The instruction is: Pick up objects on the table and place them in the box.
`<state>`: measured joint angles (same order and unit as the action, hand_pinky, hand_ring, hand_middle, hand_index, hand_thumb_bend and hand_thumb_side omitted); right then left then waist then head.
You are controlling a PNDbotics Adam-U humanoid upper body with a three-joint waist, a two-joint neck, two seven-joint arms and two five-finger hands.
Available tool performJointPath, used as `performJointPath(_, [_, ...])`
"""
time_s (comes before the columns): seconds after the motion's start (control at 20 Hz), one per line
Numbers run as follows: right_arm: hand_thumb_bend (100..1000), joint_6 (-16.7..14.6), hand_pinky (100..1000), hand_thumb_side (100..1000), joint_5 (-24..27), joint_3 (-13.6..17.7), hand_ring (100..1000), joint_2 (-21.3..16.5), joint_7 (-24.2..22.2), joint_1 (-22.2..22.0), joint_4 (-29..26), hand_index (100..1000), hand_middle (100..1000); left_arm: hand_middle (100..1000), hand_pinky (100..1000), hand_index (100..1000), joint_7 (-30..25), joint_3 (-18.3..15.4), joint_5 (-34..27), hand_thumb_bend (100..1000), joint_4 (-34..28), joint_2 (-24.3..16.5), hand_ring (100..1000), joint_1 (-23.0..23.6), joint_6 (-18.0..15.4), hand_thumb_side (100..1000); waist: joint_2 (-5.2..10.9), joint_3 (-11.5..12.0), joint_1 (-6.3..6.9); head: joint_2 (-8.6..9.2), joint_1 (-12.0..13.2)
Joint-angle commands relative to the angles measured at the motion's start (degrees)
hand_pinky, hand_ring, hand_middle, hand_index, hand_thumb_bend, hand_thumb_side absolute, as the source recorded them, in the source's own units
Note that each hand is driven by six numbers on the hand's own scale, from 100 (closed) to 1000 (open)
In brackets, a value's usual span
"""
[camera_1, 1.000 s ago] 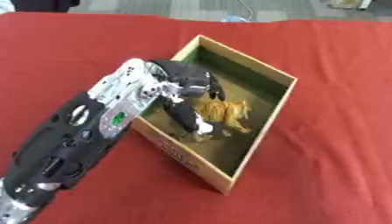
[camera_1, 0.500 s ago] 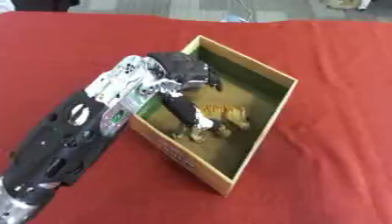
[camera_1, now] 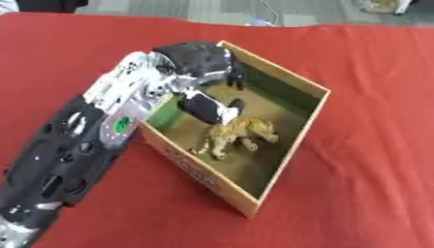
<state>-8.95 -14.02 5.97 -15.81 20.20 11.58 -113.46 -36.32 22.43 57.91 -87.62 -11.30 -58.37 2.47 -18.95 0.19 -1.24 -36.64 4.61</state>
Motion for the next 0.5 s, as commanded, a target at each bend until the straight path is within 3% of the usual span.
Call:
performJointPath(0.05, [100, 0.0, 947, 648, 0.2, 0.6, 671, -0.4, 0.5, 0.3, -1.1, 777, 611, 529, 369, 685, 6.5, -3.2, -4.7, 100, -6.2, -2.0, 483, 0.3, 6.0, 564, 1.47, 0.3, -0.29, 0.40, -0.7])
performJointPath(0.25, [100, -0.1, 945, 646, 0.3, 0.9, 671, -0.4, 1.0, 0.4, -1.1, 776, 611, 524, 380, 675, 18.1, -6.7, -18.1, 100, -14.5, -4.2, 481, 3.3, 12.5, 555, 1.80, 0.8, -0.54, 0.04, -1.8])
performJointPath(0.5, [100, -0.2, 944, 644, 0.5, 1.1, 670, -0.3, 1.5, 0.4, -1.1, 776, 610, 509, 385, 670, 31.7, -10.1, -35.7, 100, -22.8, -7.7, 478, 8.0, 15.6, 547, 2.21, 1.6, -1.18, -0.36, -2.7])
